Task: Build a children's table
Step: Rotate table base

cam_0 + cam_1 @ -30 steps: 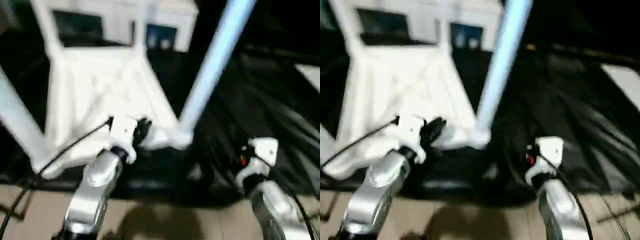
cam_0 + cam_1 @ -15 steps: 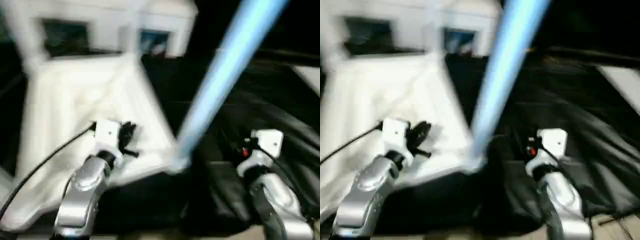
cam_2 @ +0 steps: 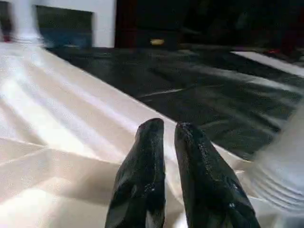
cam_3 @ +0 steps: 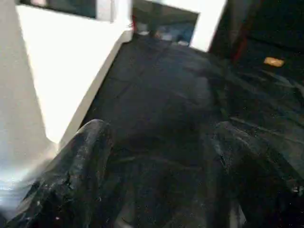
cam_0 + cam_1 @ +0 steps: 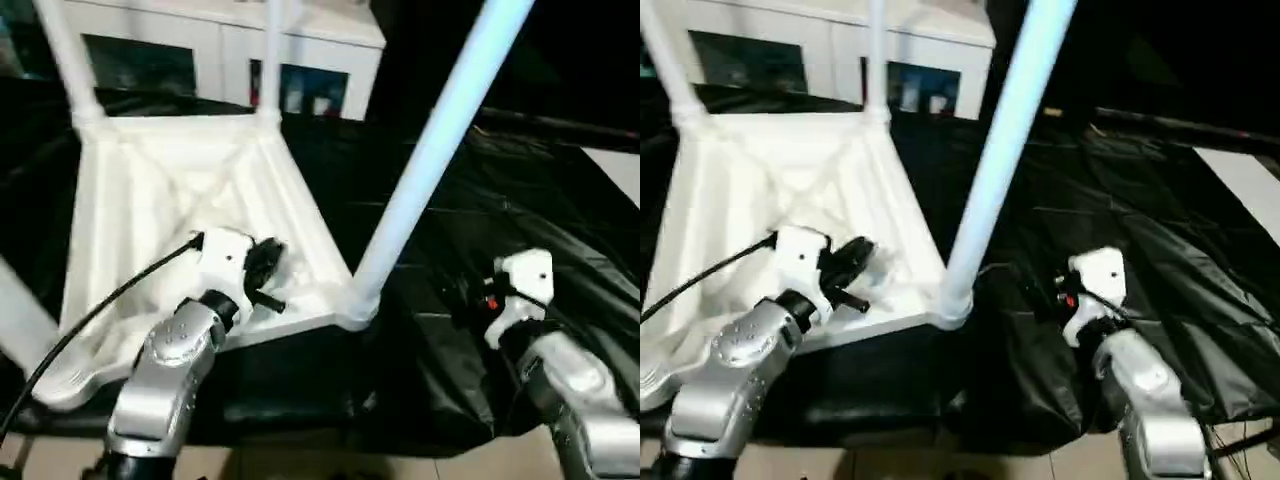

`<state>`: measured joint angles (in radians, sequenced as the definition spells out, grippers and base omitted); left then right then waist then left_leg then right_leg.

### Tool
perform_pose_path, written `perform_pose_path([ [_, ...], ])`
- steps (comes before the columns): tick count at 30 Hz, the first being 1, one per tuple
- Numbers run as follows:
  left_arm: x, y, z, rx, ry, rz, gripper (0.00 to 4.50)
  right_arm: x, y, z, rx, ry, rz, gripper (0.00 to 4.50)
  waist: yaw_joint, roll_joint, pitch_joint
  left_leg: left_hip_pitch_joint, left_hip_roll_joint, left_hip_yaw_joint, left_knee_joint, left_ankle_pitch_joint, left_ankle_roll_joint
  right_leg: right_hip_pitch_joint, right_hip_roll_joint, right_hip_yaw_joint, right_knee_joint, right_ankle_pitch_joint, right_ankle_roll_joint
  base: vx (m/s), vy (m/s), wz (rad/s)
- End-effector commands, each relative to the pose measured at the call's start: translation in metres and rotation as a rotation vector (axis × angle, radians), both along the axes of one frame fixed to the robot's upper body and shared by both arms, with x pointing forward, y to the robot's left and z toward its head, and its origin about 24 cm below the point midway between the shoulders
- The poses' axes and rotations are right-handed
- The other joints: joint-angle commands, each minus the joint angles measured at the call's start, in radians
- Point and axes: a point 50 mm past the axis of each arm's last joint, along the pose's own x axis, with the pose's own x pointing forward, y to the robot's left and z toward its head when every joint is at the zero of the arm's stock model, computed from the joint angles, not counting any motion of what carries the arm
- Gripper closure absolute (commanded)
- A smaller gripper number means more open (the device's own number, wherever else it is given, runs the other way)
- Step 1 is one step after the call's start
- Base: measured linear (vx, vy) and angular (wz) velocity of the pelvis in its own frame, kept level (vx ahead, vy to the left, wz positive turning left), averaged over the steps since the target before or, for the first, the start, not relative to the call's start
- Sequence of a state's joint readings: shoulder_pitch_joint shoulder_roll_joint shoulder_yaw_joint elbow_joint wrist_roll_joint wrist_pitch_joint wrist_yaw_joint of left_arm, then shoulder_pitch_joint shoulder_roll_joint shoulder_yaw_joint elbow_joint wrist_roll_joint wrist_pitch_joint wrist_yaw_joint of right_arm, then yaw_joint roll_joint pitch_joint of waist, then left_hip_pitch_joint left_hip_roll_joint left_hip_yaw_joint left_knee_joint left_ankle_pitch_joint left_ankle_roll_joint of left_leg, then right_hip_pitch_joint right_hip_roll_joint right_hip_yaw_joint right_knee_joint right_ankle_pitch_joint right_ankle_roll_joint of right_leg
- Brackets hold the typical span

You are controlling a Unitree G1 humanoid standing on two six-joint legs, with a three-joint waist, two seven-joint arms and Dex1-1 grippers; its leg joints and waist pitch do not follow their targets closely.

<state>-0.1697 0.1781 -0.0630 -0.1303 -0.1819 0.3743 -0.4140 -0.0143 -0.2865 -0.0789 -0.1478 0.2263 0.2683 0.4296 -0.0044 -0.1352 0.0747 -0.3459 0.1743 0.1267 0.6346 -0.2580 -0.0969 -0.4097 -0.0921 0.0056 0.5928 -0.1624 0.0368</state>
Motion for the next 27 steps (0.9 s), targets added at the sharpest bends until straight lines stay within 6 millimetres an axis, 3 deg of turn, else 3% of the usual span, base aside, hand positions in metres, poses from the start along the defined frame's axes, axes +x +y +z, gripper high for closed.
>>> perform_pose_path([
  [1,-0.002,-0.009,0.002,0.026,0.066,-0.207,3.56,0.004,-0.010,-0.004,-0.027,0.035,0.026,0.76,-0.001,0.010,-0.042,-0.011,0.022,0.000,-0.107,-0.288,0.014,0.020,-0.018,0.000,-0.079,-0.524,-0.051,0.000,0.000,0.00],
  [3,-0.003,-0.009,0.002,0.090,0.108,-0.301,3.48,0.006,-0.014,-0.008,-0.043,0.062,0.038,0.76,0.004,0.012,-0.047,-0.015,0.020,0.001,-0.108,-0.271,0.018,0.016,-0.015,0.000,-0.071,-0.483,-0.058,0.000,0.000,0.00],
  [4,-0.004,-0.009,0.003,0.141,0.147,-0.376,3.43,0.007,-0.018,-0.010,-0.059,0.084,0.052,0.76,0.007,0.015,-0.049,-0.011,0.021,0.007,-0.105,-0.252,0.026,0.011,-0.014,0.000,-0.067,-0.420,-0.079,0.000,0.000,0.00],
  [6,-0.004,-0.009,0.010,0.194,0.203,-0.512,3.30,0.007,-0.025,-0.015,-0.105,0.124,0.108,0.76,0.009,0.014,-0.048,-0.017,0.023,0.011,-0.107,-0.209,0.037,0.018,-0.014,-0.001,-0.059,-0.339,-0.115,0.000,0.000,0.00],
  [7,-0.005,-0.007,0.012,0.244,0.233,-0.574,3.30,0.007,-0.028,-0.016,-0.134,0.141,0.137,0.76,0.016,0.015,-0.053,-0.014,0.022,0.011,-0.104,-0.195,0.041,0.023,-0.016,-0.003,-0.055,-0.341,-0.126,0.000,0.000,0.00],
  [8,-0.005,-0.007,0.012,0.244,0.233,-0.574,3.30,0.007,-0.028,-0.016,-0.134,0.141,0.137,0.76,0.015,0.015,-0.050,-0.013,0.024,0.017,-0.103,-0.180,0.048,0.019,-0.017,-0.001,-0.055,-0.322,-0.143,0.000,0.000,0.00],
  [9,-0.006,-0.005,0.013,0.274,0.249,-0.599,3.30,0.007,-0.030,-0.016,-0.145,0.147,0.150,0.76,0.015,0.015,-0.051,-0.018,0.024,0.017,-0.102,-0.161,0.048,0.024,-0.018,-0.001,-0.053,-0.306,-0.151,0.000,0.000,0.00],
  [10,-0.007,-0.003,0.014,0.307,0.290,-0.628,3.30,0.006,-0.033,-0.016,-0.165,0.152,0.170,0.76,0.018,0.021,-0.054,-0.022,0.026,0.018,-0.103,-0.139,0.047,0.029,-0.020,-0.002,-0.049,-0.301,-0.162,0.000,0.000,0.00],
  [11,-0.007,-0.001,0.016,0.324,0.318,-0.645,3.55,0.006,-0.035,-0.015,-0.175,0.155,0.181,0.76,0.020,0.023,-0.058,-0.017,0.027,0.020,-0.100,-0.120,0.046,0.027,-0.021,-0.004,-0.047,-0.284,-0.170,0.000,0.000,0.00],
  [12,-0.008,0.000,0.017,0.328,0.334,-0.656,3.64,0.006,-0.036,-0.014,-0.175,0.157,0.190,0.76,0.021,0.024,-0.062,-0.015,0.029,0.025,-0.094,-0.055,0.050,0.029,-0.019,-0.006,-0.036,-0.194,-0.201,0.000,0.000,0.00],
  [13,-0.010,-0.003,0.025,0.302,0.364,-0.678,3.63,0.005,-0.038,-0.012,-0.170,0.163,0.218,0.76,0.024,0.019,-0.066,-0.027,0.026,0.031,-0.089,0.011,0.053,0.039,-0.014,-0.004,-0.022,-0.087,-0.228,0.000,0.000,0.00],
  [15,-0.012,-0.005,0.029,0.294,0.386,-0.699,3.84,0.005,-0.038,-0.011,-0.170,0.166,0.238,0.76,0.028,0.017,-0.070,-0.024,0.026,0.035,-0.086,0.039,0.059,0.041,-0.014,-0.004,-0.016,-0.043,-0.245,0.000,0.000,0.00],
  [17,-0.015,-0.007,0.027,0.340,0.413,-0.712,3.99,0.004,-0.036,-0.011,-0.176,0.173,0.272,0.76,0.033,0.014,-0.065,-0.022,0.029,0.038,-0.089,0.027,0.070,0.041,-0.014,-0.005,-0.020,-0.060,-0.258,0.000,0.000,0.00],
  [21,-0.010,-0.009,0.021,0.400,0.397,-0.644,4.41,0.003,-0.030,-0.011,-0.184,0.170,0.305,0.76,0.036,0.014,-0.061,-0.022,0.033,0.041,-0.091,-0.028,0.064,0.039,-0.015,-0.004,-0.031,-0.159,-0.237,0.000,0.000,0.00],
  [27,-0.011,-0.013,0.023,0.429,0.390,-0.643,4.48,0.002,-0.023,-0.012,-0.173,0.162,0.324,0.76,0.042,0.014,-0.059,-0.020,0.039,0.045,-0.099,-0.117,0.012,0.029,-0.013,-0.007,-0.041,-0.292,-0.178,0.000,0.000,0.00],
])
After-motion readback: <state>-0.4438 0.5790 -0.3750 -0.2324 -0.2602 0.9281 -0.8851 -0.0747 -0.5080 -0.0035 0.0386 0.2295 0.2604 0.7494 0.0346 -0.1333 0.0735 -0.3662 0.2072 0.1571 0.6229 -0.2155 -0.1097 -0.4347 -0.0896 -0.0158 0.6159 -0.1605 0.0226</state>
